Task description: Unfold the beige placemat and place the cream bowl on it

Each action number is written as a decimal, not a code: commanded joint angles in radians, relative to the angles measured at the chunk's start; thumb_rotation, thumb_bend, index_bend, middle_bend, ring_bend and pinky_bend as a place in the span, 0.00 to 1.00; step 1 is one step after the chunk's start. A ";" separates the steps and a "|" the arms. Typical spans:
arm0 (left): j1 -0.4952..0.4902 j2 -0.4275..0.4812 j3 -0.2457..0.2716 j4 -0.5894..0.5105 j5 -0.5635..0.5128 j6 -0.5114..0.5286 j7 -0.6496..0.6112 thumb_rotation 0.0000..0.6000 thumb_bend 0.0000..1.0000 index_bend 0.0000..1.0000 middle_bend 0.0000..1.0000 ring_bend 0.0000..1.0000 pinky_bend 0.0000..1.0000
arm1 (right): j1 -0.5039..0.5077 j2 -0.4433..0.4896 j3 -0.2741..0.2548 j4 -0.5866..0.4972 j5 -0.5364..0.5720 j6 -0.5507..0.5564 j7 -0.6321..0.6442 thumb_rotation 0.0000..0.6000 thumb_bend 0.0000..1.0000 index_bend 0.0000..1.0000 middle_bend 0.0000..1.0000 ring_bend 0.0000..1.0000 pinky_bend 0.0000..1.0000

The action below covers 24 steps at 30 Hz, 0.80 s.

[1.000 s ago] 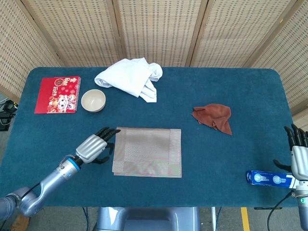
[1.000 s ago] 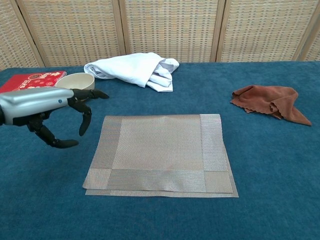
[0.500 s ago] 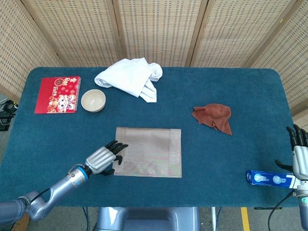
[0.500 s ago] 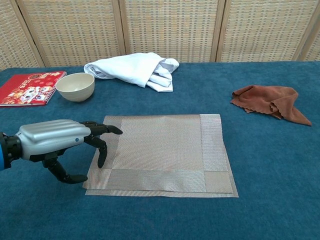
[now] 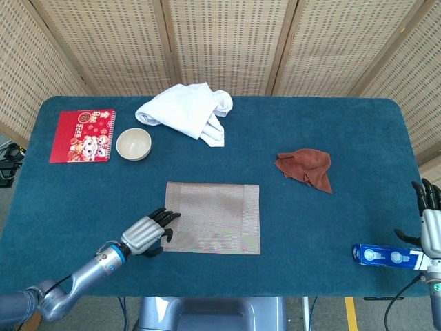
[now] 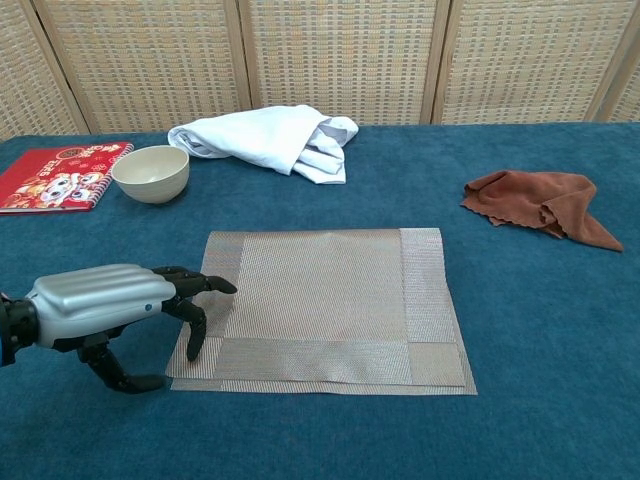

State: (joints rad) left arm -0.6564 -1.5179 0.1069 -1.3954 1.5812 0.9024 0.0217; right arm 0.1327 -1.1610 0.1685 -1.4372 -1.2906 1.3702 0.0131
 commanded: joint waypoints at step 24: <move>0.003 -0.053 -0.007 0.076 0.007 0.013 -0.025 1.00 0.38 0.47 0.00 0.00 0.00 | 0.001 0.000 0.000 0.003 0.003 -0.004 0.002 1.00 0.00 0.00 0.00 0.00 0.00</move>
State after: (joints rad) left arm -0.6536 -1.5711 0.1002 -1.3190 1.5885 0.9152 -0.0032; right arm 0.1333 -1.1614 0.1689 -1.4344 -1.2879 1.3659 0.0150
